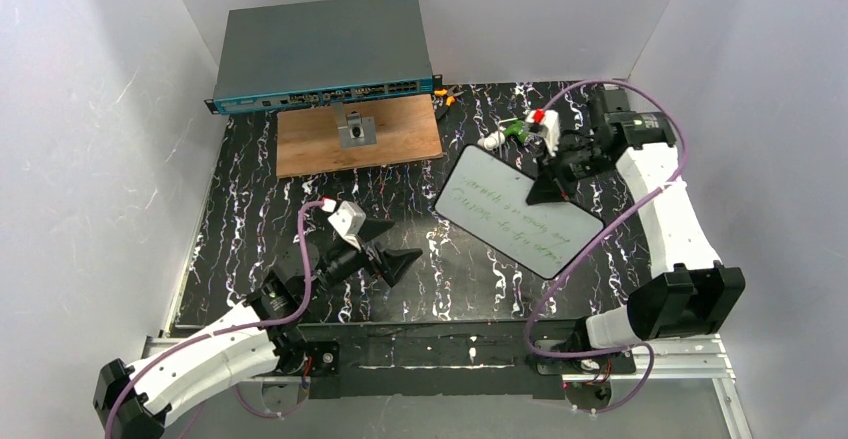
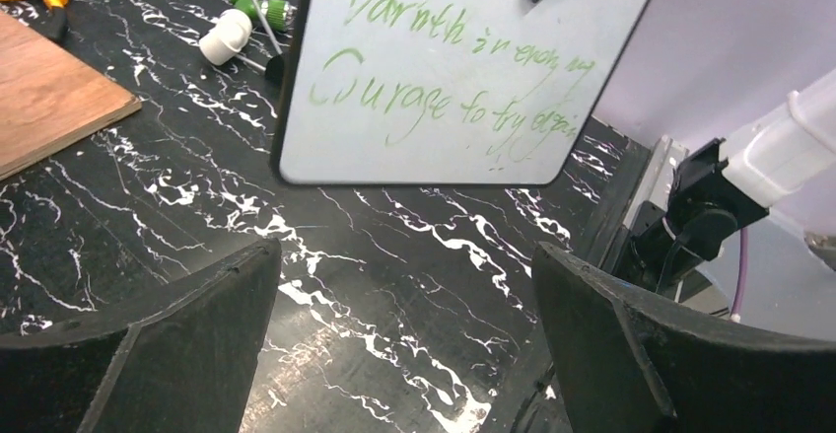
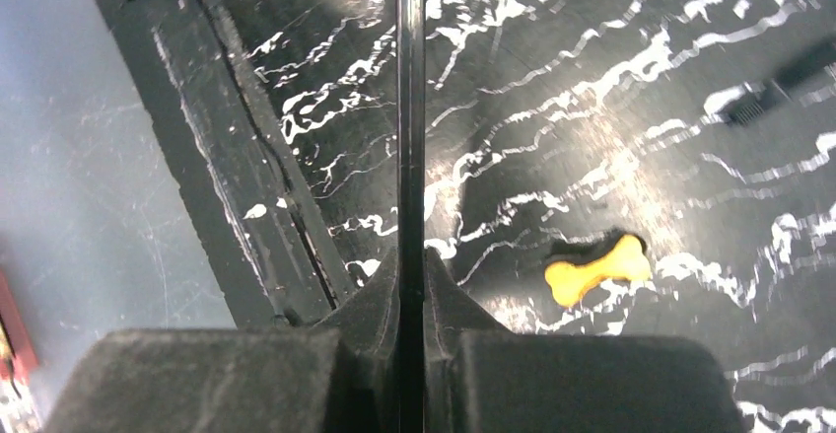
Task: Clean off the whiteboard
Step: Move the whiteboard eraser to the center of the board.
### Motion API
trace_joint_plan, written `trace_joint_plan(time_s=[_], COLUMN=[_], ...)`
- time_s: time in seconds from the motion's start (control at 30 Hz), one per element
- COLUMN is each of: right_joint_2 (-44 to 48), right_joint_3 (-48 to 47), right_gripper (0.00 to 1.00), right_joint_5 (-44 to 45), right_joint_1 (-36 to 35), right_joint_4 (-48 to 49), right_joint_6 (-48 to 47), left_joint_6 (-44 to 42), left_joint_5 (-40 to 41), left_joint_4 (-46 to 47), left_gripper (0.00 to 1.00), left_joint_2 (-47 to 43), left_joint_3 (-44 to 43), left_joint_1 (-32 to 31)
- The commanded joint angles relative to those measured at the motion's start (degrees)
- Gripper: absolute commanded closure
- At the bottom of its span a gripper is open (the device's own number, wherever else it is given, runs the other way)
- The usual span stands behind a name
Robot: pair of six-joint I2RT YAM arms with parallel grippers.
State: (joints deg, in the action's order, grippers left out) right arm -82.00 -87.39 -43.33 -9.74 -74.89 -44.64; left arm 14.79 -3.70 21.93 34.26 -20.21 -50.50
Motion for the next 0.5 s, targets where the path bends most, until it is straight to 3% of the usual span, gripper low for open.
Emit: trace_joint_plan(time_s=[0.0, 0.23, 0.47], right_joint_2=[2.59, 3.88, 0.84], right_joint_3=[0.32, -0.23, -1.99], right_gripper=[0.99, 0.99, 0.99], right_joint_5=[-2.98, -2.98, 0.50], right_joint_1=[7.91, 21.54, 30.82], right_joint_4=[-1.06, -2.96, -4.16], right_joint_6=[2.99, 2.52, 2.11], left_joint_6=[3.68, 9.13, 17.49], left_joint_5=[4.22, 4.40, 7.00], left_joint_4=[-0.03, 3.29, 1.99], left_gripper=[0.02, 0.02, 0.02], left_joint_2=[-0.08, 6.22, 18.37], left_joint_3=[0.39, -1.01, -6.27], left_joint_1=[-0.21, -0.22, -0.25])
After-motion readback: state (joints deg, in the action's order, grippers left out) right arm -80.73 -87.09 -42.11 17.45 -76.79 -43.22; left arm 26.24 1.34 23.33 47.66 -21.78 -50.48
